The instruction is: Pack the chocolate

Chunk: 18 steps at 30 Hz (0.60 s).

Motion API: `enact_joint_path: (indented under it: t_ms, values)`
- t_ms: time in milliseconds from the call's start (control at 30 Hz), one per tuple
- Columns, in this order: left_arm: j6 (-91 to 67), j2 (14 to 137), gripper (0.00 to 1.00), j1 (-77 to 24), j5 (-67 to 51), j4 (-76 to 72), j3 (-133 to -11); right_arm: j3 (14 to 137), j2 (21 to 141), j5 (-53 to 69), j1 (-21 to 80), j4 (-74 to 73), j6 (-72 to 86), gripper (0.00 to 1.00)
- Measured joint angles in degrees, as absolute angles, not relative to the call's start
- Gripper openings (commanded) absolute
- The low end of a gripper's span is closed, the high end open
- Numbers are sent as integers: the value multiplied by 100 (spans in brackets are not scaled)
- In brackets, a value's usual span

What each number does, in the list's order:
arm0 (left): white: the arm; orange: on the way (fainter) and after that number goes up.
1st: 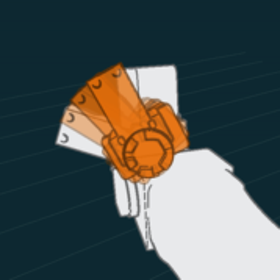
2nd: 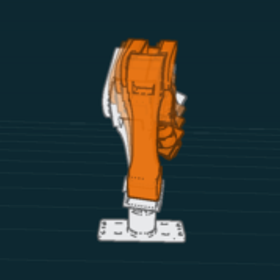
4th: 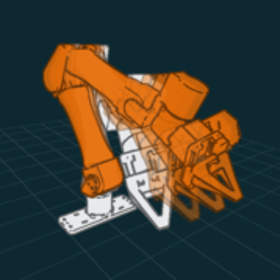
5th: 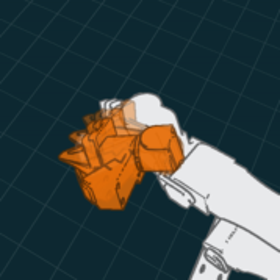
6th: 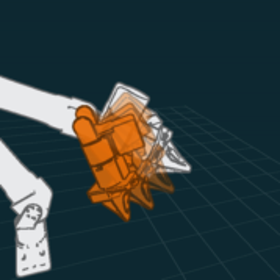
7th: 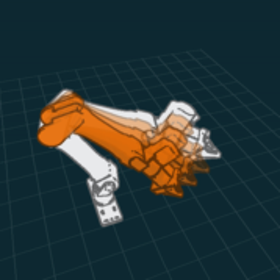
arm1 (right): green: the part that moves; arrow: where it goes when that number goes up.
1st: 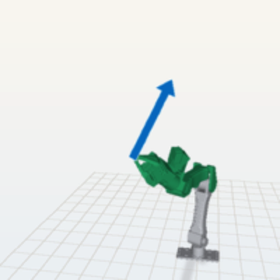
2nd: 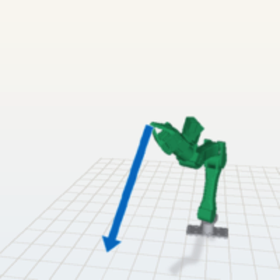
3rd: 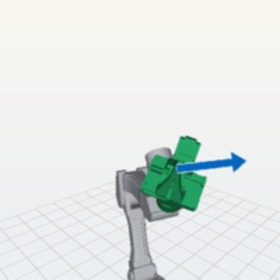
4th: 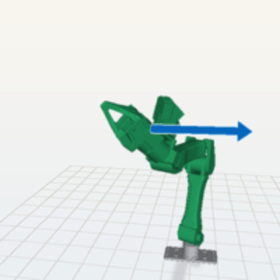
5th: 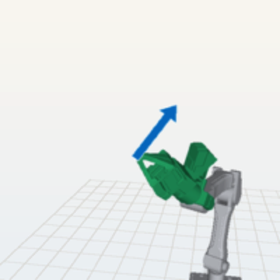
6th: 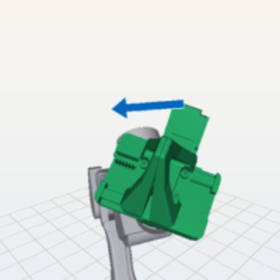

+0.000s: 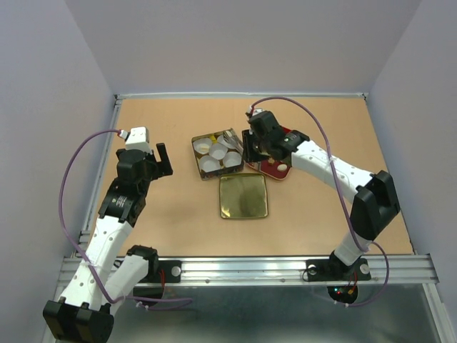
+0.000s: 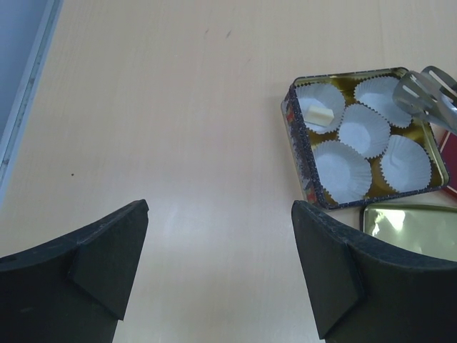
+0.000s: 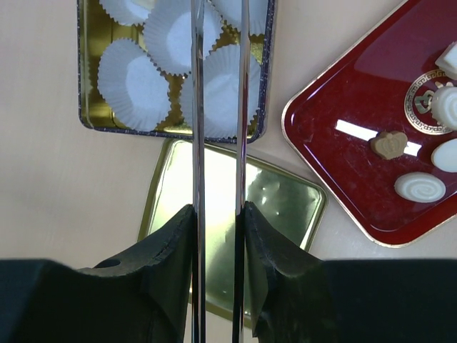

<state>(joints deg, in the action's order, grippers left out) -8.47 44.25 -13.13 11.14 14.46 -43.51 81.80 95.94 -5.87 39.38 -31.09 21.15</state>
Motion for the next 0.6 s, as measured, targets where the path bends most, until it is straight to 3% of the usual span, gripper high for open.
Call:
enact_joint_path:
  t_ms: [600]
  values:
    - [-847, 4493, 93, -1313, 1205, 1446, -4351, 8394, 9800, -709, 3938, -3089, 2075, 44]
